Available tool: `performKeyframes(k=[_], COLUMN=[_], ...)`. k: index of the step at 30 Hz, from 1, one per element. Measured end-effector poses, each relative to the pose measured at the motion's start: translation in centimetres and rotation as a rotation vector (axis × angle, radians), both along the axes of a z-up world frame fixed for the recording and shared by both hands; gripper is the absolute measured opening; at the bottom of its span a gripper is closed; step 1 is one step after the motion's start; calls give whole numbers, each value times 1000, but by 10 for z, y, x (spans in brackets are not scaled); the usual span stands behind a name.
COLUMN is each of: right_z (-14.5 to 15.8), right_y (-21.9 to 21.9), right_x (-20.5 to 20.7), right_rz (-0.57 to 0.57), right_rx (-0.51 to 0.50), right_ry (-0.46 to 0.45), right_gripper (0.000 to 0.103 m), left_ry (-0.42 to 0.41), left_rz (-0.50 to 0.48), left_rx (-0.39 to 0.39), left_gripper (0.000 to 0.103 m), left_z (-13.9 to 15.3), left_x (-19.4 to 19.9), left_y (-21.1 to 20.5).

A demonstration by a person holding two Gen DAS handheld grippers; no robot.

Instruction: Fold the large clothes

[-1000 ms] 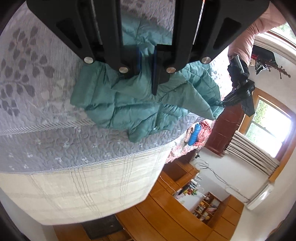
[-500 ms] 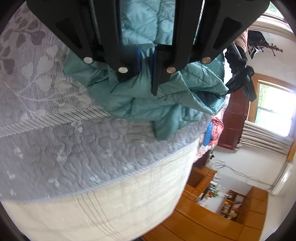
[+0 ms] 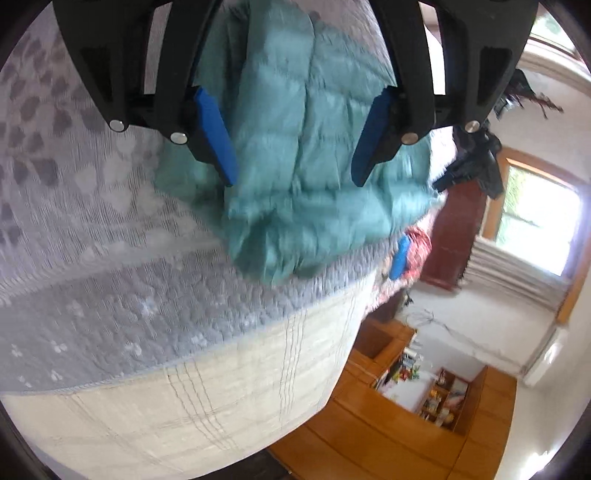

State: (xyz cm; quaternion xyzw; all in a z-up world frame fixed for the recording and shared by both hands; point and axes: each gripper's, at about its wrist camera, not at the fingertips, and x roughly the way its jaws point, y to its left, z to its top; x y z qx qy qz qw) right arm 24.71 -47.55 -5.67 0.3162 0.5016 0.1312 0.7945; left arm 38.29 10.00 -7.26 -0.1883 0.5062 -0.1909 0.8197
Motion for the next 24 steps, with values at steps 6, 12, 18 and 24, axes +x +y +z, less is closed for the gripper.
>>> performKeyframes(k=[6, 12, 18, 24], right_z=[-15, -31, -23, -52], right_y=[26, 44, 46, 43], right_x=[-41, -52, -60, -67], right_rz=[36, 53, 32, 22], right_rx=[-55, -76, -78, -65], right_ry=[40, 89, 66, 174], right_gripper=[62, 37, 7, 6], left_ry=[29, 67, 53, 106], left_rz=[22, -80, -83, -80], left_rx=[23, -11, 1, 50], left_gripper=[49, 49, 9, 11], left_z=[-7, -18, -19, -45], left_x=[-36, -82, -89, -85], left_y=[19, -3, -21, -16])
